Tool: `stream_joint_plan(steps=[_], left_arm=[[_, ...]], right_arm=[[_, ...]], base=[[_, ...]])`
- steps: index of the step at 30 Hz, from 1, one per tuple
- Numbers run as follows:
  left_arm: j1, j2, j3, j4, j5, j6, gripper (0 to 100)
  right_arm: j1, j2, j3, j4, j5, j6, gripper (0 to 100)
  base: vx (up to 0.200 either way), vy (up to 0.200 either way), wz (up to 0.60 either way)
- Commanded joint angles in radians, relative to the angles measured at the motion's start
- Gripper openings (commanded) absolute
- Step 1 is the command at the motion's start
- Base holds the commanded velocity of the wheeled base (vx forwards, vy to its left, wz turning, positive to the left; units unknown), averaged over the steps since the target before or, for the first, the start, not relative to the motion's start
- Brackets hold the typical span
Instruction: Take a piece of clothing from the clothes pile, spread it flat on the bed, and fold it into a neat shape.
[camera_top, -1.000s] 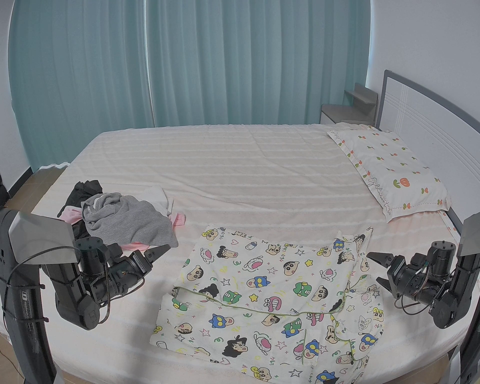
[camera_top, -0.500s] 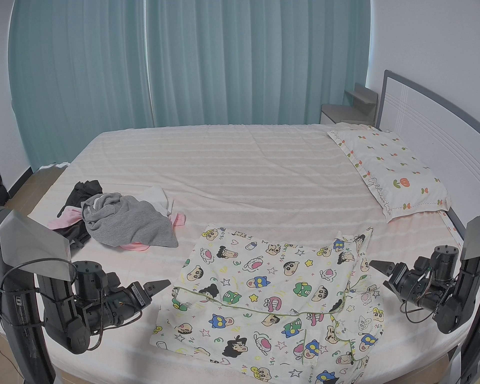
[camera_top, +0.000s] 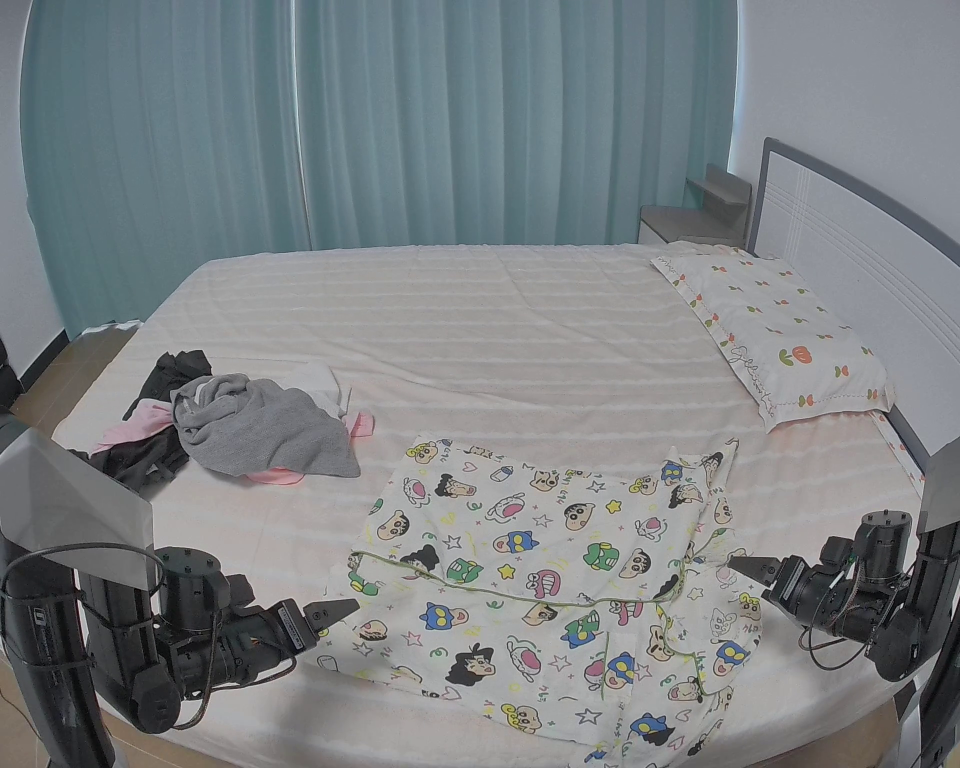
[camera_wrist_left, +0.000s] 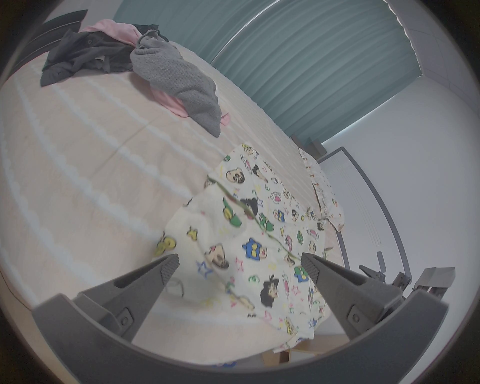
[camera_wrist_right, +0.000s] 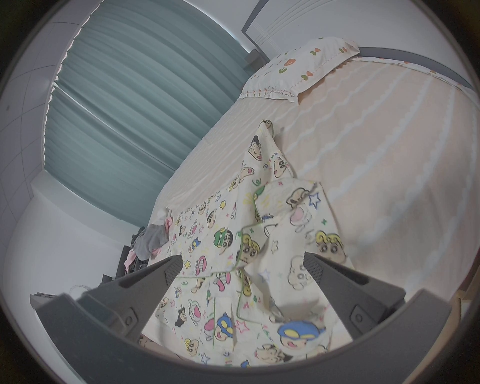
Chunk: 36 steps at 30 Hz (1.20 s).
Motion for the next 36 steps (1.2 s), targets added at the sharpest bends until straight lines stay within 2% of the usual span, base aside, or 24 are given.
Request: stream_joint_plan(steps=[1,7,11,16,21,27,33,36], left_arm=[[0.0,0.025,0.008,-0.018,0.0,0.018,100],[0.0,0.073,0.008,-0.018,0.005,0.072,100],[-0.002,0.117,-0.031,-0.018,0.065,0.111,100],[-0.019,0.18,-0.137,-0.018,0.138,0.102,100],[-0.083,0.215,-0.215,-0.018,0.223,0.041,100],[-0.137,0.218,-0.213,-0.018,0.23,0.038,100],[-0.14,0.221,-0.224,-0.018,0.246,0.036,100],[-0.141,0.221,-0.23,-0.018,0.244,0.036,100]], right_arm=[[0.004,0.007,0.018,0.002,0.0,-0.001,100],[0.017,0.003,0.018,0.037,-0.001,-0.014,100],[0.028,0.007,0.018,0.049,-0.003,-0.029,100],[0.043,0.009,0.018,0.045,-0.003,-0.029,100],[0.042,0.01,0.018,0.037,-0.006,-0.029,100],[0.043,0.035,0.018,0.052,-0.035,-0.055,100],[0.042,0.102,0.018,0.078,-0.041,-0.118,100],[0.042,0.104,0.018,0.075,-0.04,-0.12,100]], base=[[-0.2,0.2,0.0],[-0.2,0.2,0.0],[-0.05,0.05,0.0],[0.0,0.0,0.0],[0.0,0.0,0.0],[0.0,0.0,0.0],[0.0,0.0,0.0],[0.0,0.0,0.0]])
